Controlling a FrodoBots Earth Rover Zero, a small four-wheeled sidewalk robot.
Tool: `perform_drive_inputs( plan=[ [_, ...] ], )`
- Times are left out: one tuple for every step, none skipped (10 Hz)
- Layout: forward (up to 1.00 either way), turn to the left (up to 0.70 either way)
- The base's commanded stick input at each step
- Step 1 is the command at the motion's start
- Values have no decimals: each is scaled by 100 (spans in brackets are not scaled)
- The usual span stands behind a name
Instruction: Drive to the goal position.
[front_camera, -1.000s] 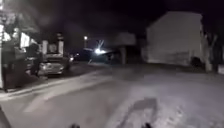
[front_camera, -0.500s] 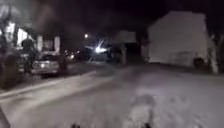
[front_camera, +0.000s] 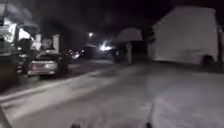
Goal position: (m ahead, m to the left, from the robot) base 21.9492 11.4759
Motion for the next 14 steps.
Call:
perform_drive_inputs(
  plan=[
    [70, 35],
    [70, 35],
    [70, 14],
    [70, 0],
    [70, 0],
    [70, 0],
    [70, 0],
    [70, 0],
    [70, 0],
    [70, 0],
    [70, 0],
    [70, 0],
    [70, 0],
    [70, -32]
  ],
)
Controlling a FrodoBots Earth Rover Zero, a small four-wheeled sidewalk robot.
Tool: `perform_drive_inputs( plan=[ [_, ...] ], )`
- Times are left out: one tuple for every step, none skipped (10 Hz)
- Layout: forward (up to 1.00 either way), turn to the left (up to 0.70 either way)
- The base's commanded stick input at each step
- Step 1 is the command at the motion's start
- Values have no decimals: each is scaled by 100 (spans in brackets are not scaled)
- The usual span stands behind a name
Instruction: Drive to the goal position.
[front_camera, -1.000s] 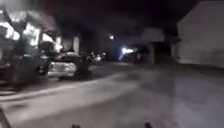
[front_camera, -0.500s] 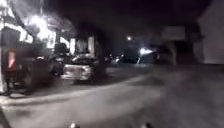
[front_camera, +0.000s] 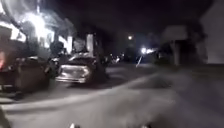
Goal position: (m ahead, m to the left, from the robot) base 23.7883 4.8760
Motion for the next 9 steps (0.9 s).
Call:
perform_drive_inputs(
  plan=[
    [70, -35],
    [70, -35],
    [70, -28],
    [70, 0],
    [70, 0],
    [70, 0],
    [70, 0],
    [70, 0],
    [70, 0]
  ],
)
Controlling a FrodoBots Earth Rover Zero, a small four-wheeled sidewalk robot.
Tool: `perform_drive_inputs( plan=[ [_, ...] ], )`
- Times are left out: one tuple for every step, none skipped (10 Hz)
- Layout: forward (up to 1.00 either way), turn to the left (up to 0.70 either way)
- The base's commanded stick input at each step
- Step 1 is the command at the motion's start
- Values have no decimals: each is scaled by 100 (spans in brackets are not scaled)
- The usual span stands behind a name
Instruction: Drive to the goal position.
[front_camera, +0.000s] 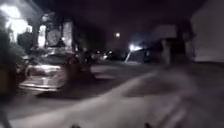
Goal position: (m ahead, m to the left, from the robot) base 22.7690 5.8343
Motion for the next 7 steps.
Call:
perform_drive_inputs(
  plan=[
    [70, 0],
    [70, 0],
    [70, 0],
    [70, 0],
    [70, 0],
    [70, 0],
    [70, 0]
  ],
)
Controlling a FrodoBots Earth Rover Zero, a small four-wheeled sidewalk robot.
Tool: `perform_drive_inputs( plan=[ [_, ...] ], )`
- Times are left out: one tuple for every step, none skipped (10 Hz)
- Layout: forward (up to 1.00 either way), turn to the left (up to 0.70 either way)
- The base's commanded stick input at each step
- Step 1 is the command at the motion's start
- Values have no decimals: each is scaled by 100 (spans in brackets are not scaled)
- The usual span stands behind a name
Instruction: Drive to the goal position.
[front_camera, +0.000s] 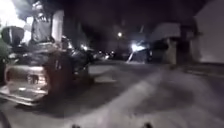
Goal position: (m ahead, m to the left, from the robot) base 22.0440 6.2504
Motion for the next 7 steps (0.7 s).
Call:
perform_drive_inputs(
  plan=[
    [70, 0],
    [70, -15],
    [70, -35],
    [70, -30],
    [70, -9],
    [70, -3],
    [70, 0]
  ],
)
